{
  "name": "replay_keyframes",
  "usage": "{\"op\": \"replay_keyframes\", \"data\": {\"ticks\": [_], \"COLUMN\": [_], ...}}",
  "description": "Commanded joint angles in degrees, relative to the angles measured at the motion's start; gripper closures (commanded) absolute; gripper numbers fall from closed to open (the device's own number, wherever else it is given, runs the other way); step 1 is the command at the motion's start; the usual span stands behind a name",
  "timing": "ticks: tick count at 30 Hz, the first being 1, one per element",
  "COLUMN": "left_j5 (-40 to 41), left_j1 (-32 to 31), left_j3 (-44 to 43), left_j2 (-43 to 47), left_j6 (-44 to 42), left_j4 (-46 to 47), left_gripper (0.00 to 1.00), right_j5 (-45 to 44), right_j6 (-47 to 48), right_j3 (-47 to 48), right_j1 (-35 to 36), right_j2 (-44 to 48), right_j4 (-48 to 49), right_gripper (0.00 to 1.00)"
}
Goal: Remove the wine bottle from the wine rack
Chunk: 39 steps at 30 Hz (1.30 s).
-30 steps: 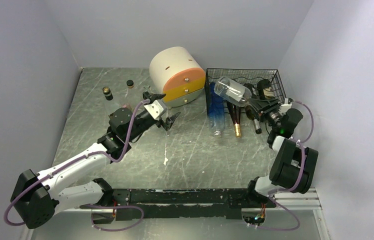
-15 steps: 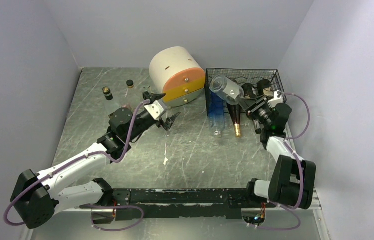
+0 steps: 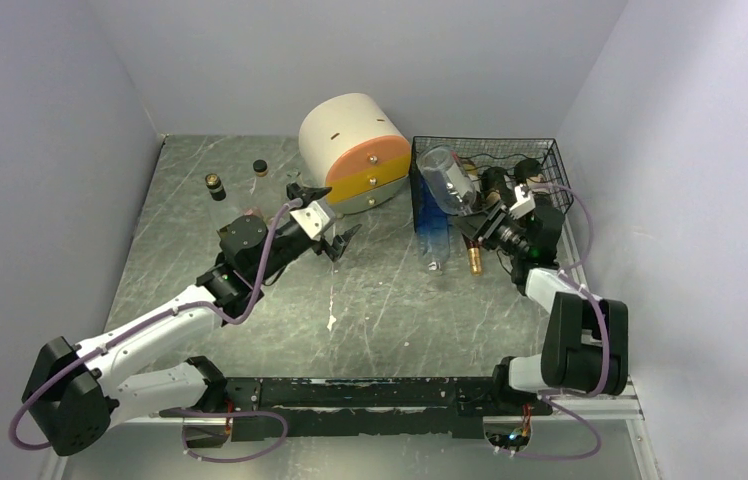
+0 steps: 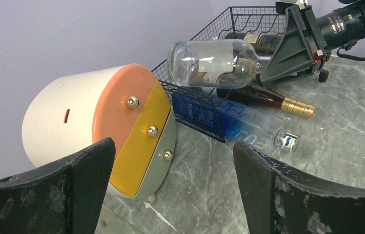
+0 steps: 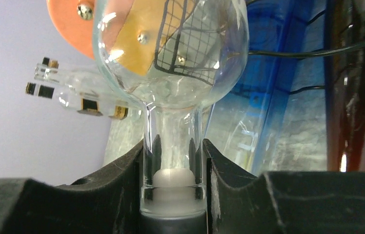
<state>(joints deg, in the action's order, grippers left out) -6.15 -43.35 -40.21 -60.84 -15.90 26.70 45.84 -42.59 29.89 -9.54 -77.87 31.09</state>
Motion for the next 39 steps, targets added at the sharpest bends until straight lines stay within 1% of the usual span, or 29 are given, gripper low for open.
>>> {"op": "replay_keyframes", "data": {"ticks": [1,5,8,12,16,18,20,21,24,27,28,30,32,35,37,39], "left_j5": [1.1,1.2,1.4,1.3,1.5,1.2,0.9,1.0,0.9,1.0,1.0,1.0,1.2,0.7,0.6,0.6], "left_j1": [-0.4,-0.4,-0.4,-0.4,-0.4,-0.4,-0.5,-0.5,-0.4,-0.4,-0.4,-0.4,-0.4,-0.4,-0.5,-0.4], "left_j3": [-0.5,-0.4,-0.4,-0.5,-0.5,-0.6,-0.6,-0.6,-0.6,-0.6,-0.6,-0.6,-0.4,-0.5,-0.5,-0.6], "left_j2": [-0.7,-0.8,-0.8,-0.6,-0.8,-0.7,-0.7,-0.7,-0.9,-0.9,-0.9,-0.9,-0.8,-1.1,-1.2,-1.2], "left_j6": [-0.8,-0.8,-0.8,-0.7,-0.5,-0.3,-0.2,0.0,-0.1,-0.1,-0.2,-0.2,-0.1,0.0,0.1,0.1], "left_j4": [0.8,1.0,1.0,1.0,0.9,0.8,0.9,0.9,0.8,0.8,0.9,0.8,1.0,0.8,0.8,0.7], "left_gripper": [0.06,0.06,0.05,0.05,0.05,0.05,0.04,0.04,0.04,0.04,0.04,0.03,0.03,0.03,0.03,0.03], "right_j5": [3.8,5.9,6.3,5.5,5.4,5.1,5.7,6.3,6.6,6.7,6.6,6.9,7.5,7.7,7.6,7.7], "right_j6": [1.7,-0.6,-1.0,-0.3,-0.7,-1.5,-2.1,-2.0,-0.8,-1.6,-1.9,-2.4,-2.1,-0.9,-0.6,-0.9], "right_j3": [0.9,2.8,3.7,4.5,5.3,5.6,6.3,6.9,9.6,10.5,10.6,10.7,11.0,11.9,12.5,13.0], "right_j1": [0.7,1.2,1.8,2.8,3.0,3.0,3.0,3.0,3.0,3.0,3.0,3.0,3.0,3.0,3.0,3.0], "right_j2": [-4.8,-8.2,-9.0,-8.8,-9.9,-10.7,-11.8,-12.5,-14.2,-15.3,-15.5,-15.9,-16.5,-16.8,-16.4,-16.0], "right_j4": [-2.8,0.7,0.8,-0.4,-0.3,0.4,1.3,1.3,-0.8,-0.1,0.4,1.2,1.3,-0.5,-1.1,-1.4], "right_gripper": [0.86,0.81,0.77,0.69,0.64,0.58,0.48,0.46,0.45,0.43,0.41,0.33,0.28,0.21,0.18,0.17]}}
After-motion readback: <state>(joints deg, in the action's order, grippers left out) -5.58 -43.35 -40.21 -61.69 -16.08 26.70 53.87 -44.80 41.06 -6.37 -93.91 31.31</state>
